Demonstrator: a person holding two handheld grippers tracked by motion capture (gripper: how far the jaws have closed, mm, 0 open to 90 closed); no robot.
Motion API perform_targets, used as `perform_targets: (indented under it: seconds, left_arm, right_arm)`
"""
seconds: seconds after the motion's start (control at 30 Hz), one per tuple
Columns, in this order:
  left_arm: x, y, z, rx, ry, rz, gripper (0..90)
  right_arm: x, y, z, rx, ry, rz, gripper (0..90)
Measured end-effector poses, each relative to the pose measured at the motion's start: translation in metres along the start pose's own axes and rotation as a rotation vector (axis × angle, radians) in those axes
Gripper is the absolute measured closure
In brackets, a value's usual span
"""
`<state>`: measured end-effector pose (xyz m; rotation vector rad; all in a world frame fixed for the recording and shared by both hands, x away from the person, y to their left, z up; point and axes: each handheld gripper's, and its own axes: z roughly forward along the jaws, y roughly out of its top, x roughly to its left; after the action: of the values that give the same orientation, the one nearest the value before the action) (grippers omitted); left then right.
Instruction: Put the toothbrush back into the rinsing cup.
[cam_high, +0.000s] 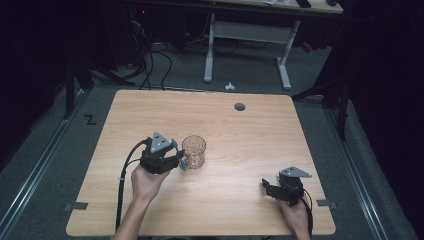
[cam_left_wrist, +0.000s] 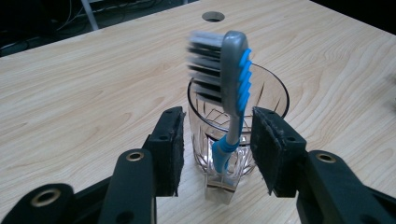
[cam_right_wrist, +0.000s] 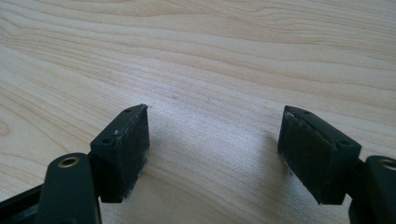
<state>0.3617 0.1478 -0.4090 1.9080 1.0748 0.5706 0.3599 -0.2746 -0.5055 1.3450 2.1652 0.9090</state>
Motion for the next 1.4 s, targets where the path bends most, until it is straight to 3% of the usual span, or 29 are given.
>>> perform_targets:
  seconds: [0.3, 0.97, 1.4]
  left_arm:
    - [0.004, -0.003, -0.007, -0.004, -0.008, -0.013, 49.7]
    - [0.005, -0.007, -0.021, -0.029, 0.004, -0.020, 48.9]
    - [0.010, -0.015, -0.030, -0.046, 0.006, -0.047, 48.9]
  right_arm:
    - [0.000, 0.000, 0.000, 0.000, 0.000, 0.000, 25.0]
    - [0.000, 0.000, 0.000, 0.000, 0.000, 0.000, 25.0]
    - [0.000, 0.000, 0.000, 0.000, 0.000, 0.000, 25.0]
